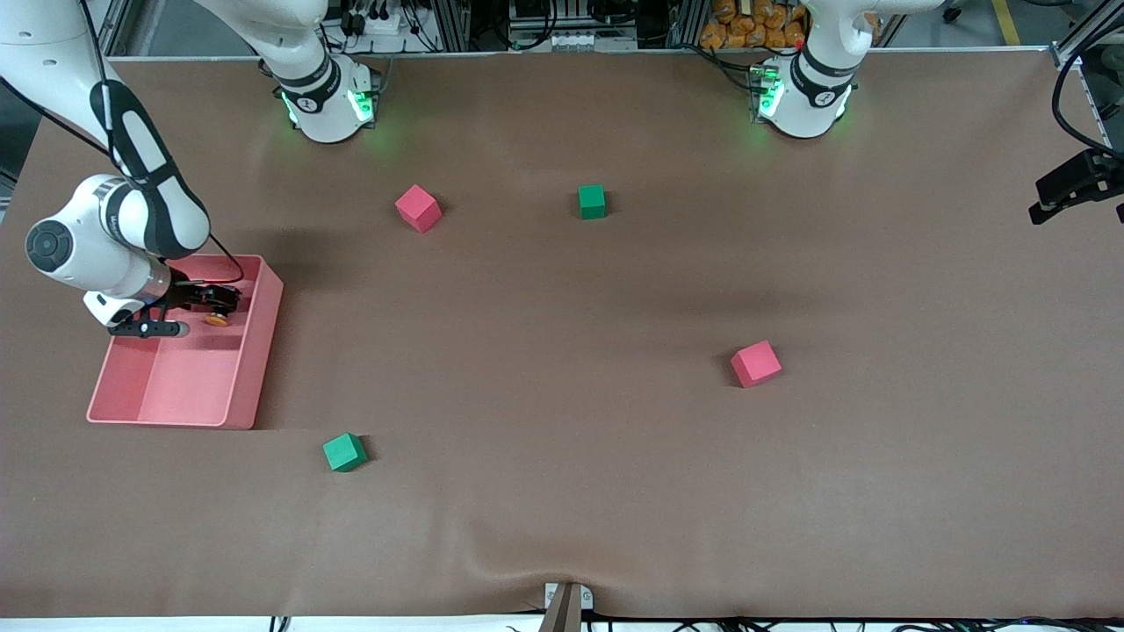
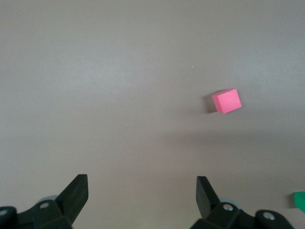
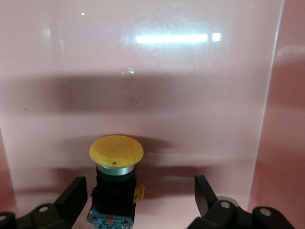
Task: Place and upright button with both arms
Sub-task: 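Lower the right gripper and close it around the button's black body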
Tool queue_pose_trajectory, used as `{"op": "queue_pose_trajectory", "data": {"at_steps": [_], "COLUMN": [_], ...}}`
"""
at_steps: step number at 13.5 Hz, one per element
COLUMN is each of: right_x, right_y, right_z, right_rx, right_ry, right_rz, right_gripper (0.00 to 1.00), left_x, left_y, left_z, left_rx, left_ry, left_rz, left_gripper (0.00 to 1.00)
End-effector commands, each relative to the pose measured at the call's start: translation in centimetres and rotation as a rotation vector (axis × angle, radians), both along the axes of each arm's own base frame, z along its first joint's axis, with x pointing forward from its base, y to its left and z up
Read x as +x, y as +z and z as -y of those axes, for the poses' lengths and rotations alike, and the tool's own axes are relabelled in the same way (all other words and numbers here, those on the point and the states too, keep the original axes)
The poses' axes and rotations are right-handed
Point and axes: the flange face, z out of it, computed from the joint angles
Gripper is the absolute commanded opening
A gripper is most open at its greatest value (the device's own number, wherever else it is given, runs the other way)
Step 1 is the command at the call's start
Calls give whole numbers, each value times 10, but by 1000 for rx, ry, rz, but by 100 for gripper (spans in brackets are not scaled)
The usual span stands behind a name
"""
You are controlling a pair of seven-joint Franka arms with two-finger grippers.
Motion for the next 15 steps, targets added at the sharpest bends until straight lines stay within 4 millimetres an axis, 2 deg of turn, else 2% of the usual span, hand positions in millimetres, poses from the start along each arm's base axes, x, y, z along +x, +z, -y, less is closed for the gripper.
{"op": "queue_pose_trajectory", "data": {"at_steps": [1,2,3,4,5,8,11,15], "right_x": [-4,-5,-4,-3,-3,-2,-1,7], "right_y": [2,2,2,4,5,8,15,38], "right_z": [6,7,6,6,7,7,5,0], "right_rx": [-3,-4,-3,-4,-5,-6,-6,-7], "right_ry": [15,14,15,15,15,18,22,35], "right_rz": [17,17,17,20,22,27,26,33], "right_gripper": [98,58,33,24,19,13,9,8], "left_x": [0,0,0,0,0,0,0,0], "left_y": [2,2,2,2,2,2,2,2], "left_z": [-2,-2,-2,-3,-3,-3,-2,-3], "left_rx": [-4,-4,-4,-4,-4,-4,-4,-4], "left_ry": [-22,-20,-22,-20,-20,-20,-22,-20], "left_rz": [-5,-5,-5,-5,-5,-5,-5,-5], "left_gripper": [100,100,100,100,100,100,100,100]}}
